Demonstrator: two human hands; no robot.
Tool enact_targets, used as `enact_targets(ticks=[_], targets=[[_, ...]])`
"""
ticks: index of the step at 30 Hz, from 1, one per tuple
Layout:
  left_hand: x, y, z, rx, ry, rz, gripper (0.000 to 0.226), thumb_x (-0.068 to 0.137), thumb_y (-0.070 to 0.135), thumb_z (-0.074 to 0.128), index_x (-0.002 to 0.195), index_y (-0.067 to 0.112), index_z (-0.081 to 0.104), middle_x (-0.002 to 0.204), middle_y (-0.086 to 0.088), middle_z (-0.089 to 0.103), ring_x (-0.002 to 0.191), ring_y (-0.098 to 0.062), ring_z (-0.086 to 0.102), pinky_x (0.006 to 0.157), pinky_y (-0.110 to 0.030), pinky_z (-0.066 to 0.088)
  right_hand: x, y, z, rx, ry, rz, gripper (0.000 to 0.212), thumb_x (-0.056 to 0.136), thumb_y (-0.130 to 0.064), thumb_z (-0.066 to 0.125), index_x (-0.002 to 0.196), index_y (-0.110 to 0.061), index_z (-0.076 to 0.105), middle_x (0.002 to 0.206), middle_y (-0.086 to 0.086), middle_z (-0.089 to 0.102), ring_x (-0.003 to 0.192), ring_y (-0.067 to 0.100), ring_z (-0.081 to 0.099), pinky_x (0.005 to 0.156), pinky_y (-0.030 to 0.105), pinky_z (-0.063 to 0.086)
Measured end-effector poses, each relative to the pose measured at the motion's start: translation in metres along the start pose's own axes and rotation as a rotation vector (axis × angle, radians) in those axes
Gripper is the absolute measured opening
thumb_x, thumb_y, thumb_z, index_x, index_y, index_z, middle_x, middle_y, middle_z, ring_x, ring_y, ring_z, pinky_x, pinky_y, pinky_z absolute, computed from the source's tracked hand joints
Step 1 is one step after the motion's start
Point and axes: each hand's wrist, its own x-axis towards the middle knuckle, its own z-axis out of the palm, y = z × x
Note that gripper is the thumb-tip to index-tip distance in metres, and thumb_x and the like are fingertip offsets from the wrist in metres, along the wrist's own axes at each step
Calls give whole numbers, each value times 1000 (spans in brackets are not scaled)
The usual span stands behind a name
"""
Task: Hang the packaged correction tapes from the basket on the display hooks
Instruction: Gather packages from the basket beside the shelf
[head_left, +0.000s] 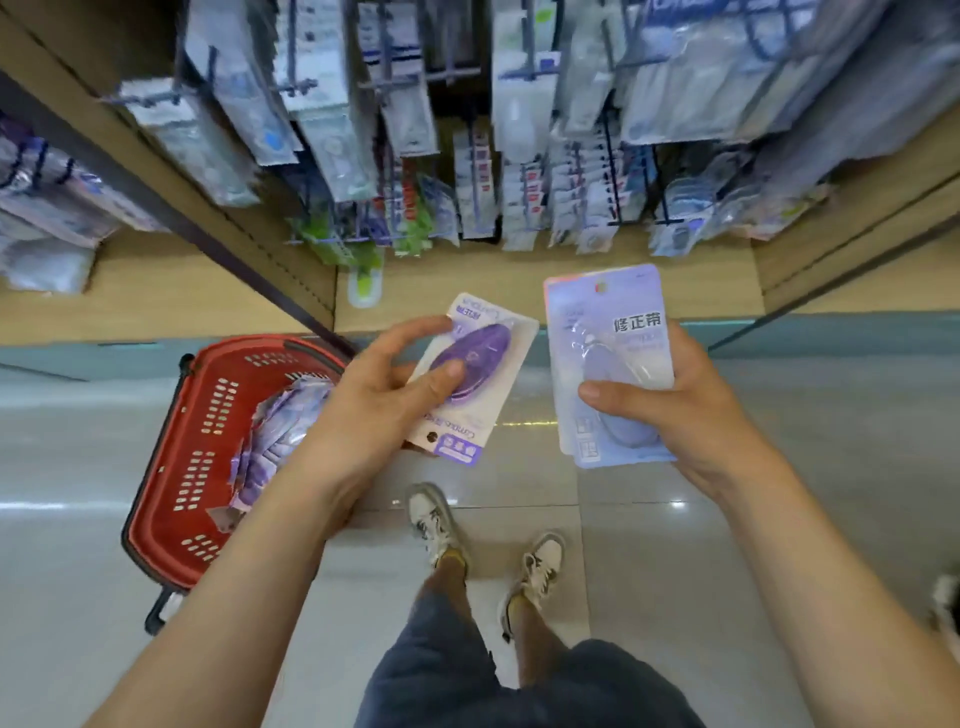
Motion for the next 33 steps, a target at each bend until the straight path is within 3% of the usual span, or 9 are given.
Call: enact_targets(ticks=[3,6,11,15,20,24,26,29,33], targets=[[14,14,42,108,-149,10,44,86,9,71,125,25,60,103,-4,74,86,-17,64,74,-28,51,-19,-9,-47,78,63,-35,61,63,-8,76,116,-35,60,108,-14,73,103,6,68,82,20,55],[31,34,82,224,-249,45,52,79,12,69,125,32,59,117,-6,68,93,-13,62,79,-26,51,-32,-14,-86,153,142,-54,71,65,-6,74,127,-33,54,117,-14,69,109,6,65,83,22,53],[60,72,150,348,-264,172,57,71,16,72,112,49,51,98,-11,72,69,-19,62,64,-37,52,-45,-31,-154,267,303,-95,88,65,-4,72,143,-29,42,114,-11,69,96,6,67,75,23,56],[84,105,191,307,-260,253,54,76,-6,75,104,31,48,81,-1,74,60,-19,61,56,-32,54,-43,-62,-204,338,347,-128,94,63,1,77,146,-23,41,111,-6,67,92,11,65,72,26,56],[104,150,231,394,-237,393,40,74,-8,78,89,27,66,74,21,68,65,2,58,62,-15,50,-37,-101,-245,414,290,-144,85,33,-34,98,109,-15,65,88,-3,75,77,13,72,65,28,58],[108,183,255,511,-222,436,39,76,1,80,91,35,68,81,25,70,72,4,62,72,-14,52,-27,-128,-275,430,189,-180,79,32,-39,98,101,-14,68,86,-1,75,75,14,72,65,28,58],[107,195,269,582,-219,443,40,75,2,81,96,34,69,87,20,71,76,-2,64,75,-18,53,-20,-141,-291,400,133,-200,85,34,-37,98,108,-13,64,90,-1,74,78,15,72,67,29,58],[100,209,292,634,-179,449,48,68,13,87,106,35,65,76,14,63,62,-15,57,62,-26,50,-8,-159,-315,356,42,-232,96,38,-32,99,123,-11,59,104,3,72,92,21,70,76,36,57],[85,229,326,397,-160,428,62,67,9,85,113,38,55,74,-5,70,59,-35,58,59,-43,53,-5,-174,-342,370,-56,-217,81,42,-12,94,116,-17,63,99,-2,74,88,17,72,71,33,58]])
